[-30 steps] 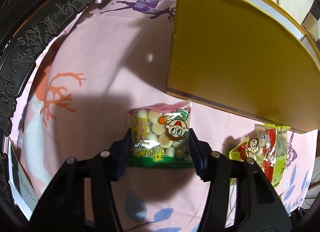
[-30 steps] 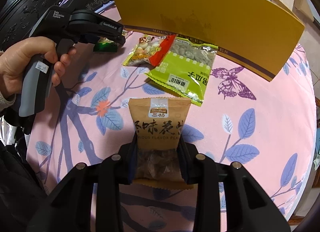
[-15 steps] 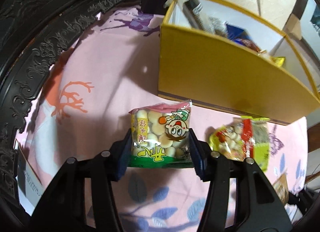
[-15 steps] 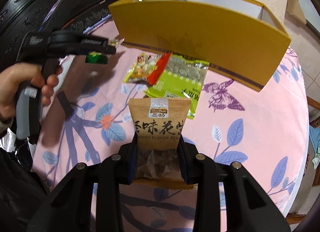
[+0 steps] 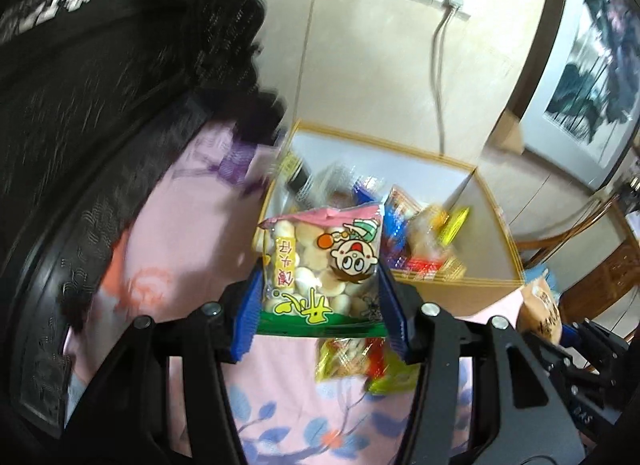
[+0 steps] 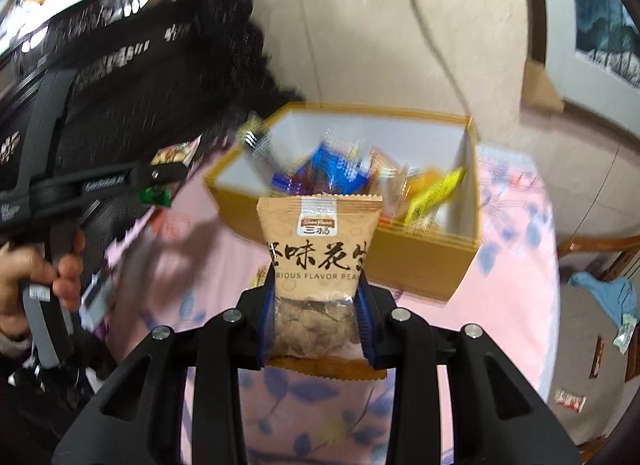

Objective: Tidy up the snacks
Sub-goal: 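Carry the peanut bag and candy bag into the yellow box and open both tools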

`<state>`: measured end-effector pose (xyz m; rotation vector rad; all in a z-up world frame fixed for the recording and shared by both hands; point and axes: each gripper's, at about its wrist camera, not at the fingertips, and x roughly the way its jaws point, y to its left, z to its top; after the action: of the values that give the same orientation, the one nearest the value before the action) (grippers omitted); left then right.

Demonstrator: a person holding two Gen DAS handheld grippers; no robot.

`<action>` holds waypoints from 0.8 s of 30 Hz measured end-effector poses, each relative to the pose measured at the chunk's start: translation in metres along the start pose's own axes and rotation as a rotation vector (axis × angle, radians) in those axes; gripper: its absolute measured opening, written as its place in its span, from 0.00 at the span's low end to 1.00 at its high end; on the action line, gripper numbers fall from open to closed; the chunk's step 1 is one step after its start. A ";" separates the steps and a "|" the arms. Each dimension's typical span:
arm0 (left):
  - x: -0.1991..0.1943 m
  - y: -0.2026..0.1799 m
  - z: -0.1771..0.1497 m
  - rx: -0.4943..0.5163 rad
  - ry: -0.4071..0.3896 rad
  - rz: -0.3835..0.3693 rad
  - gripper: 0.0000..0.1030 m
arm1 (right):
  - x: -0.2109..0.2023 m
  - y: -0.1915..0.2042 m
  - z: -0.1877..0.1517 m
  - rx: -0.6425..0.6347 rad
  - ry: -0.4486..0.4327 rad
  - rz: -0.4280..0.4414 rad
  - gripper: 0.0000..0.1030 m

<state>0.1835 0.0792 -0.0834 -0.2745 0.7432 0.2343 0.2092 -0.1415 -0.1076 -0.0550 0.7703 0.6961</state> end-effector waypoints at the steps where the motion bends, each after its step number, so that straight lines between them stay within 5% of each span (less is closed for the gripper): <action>1: -0.002 -0.006 0.007 0.003 -0.014 -0.006 0.52 | -0.001 -0.004 0.009 0.008 -0.023 -0.006 0.34; 10: 0.016 -0.043 0.060 0.051 -0.086 -0.059 0.52 | 0.002 -0.032 0.069 0.053 -0.130 -0.052 0.34; 21: 0.065 -0.066 0.091 0.082 -0.055 -0.072 0.53 | 0.037 -0.051 0.098 0.087 -0.124 -0.064 0.34; 23: 0.071 -0.067 0.096 0.084 -0.051 -0.066 0.66 | 0.042 -0.052 0.101 0.080 -0.116 -0.061 0.36; 24: 0.072 -0.067 0.097 0.084 -0.053 -0.048 0.92 | 0.044 -0.052 0.104 0.080 -0.111 -0.076 0.43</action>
<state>0.3161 0.0554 -0.0541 -0.2052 0.6910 0.1640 0.3273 -0.1276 -0.0716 0.0274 0.6850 0.5905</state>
